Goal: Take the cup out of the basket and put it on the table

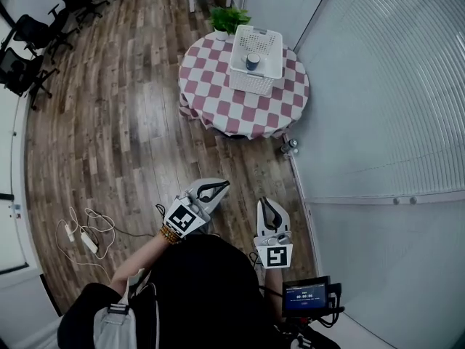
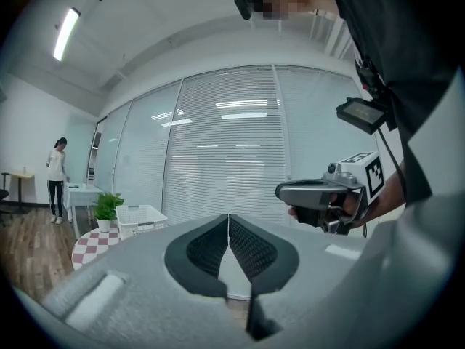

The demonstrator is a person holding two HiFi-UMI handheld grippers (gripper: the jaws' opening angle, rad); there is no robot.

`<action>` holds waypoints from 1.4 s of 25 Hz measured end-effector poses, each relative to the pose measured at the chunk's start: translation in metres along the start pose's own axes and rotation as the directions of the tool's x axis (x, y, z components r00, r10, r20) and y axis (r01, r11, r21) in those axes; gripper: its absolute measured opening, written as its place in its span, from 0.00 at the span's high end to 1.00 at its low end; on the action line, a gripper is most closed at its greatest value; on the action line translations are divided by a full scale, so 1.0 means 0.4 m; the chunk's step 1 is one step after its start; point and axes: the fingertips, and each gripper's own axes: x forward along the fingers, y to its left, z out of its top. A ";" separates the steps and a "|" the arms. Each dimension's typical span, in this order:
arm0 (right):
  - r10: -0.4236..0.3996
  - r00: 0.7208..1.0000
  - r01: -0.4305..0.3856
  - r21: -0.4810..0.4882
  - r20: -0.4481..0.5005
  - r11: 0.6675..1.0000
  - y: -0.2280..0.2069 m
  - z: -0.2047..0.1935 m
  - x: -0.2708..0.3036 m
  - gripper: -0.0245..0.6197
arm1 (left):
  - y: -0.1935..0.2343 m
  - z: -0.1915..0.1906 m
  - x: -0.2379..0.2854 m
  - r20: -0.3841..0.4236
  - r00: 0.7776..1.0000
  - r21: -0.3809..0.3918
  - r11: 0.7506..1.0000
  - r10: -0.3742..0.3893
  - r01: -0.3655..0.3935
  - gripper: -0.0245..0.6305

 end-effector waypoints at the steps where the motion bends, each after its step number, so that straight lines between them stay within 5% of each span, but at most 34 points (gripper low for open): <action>1: 0.011 1.000 -0.011 0.000 -0.007 1.000 -0.004 0.000 0.027 0.94 | 0.021 0.002 0.012 0.005 1.000 -0.005 1.000 -0.005 0.005 0.96; 8: 0.117 0.993 -0.118 -0.017 -0.031 0.993 -0.022 0.000 0.238 0.94 | 0.187 -0.017 0.068 0.019 1.000 -0.061 0.998 0.018 -0.017 0.96; 15: 0.171 0.984 -0.172 -0.012 -0.047 0.985 -0.051 0.014 0.443 0.94 | 0.375 -0.012 0.123 0.024 1.000 -0.038 0.999 -0.001 0.002 0.96; 26: 0.144 0.988 -0.144 0.003 -0.054 0.990 -0.131 -0.011 0.601 0.94 | 0.534 0.014 0.221 0.058 0.998 -0.018 0.999 -0.033 0.034 0.96; 35: 0.183 0.980 -0.183 0.003 -0.072 0.983 -0.271 -0.082 0.729 0.94 | 0.633 -0.035 0.291 0.005 0.999 -0.054 0.998 0.042 -0.042 0.96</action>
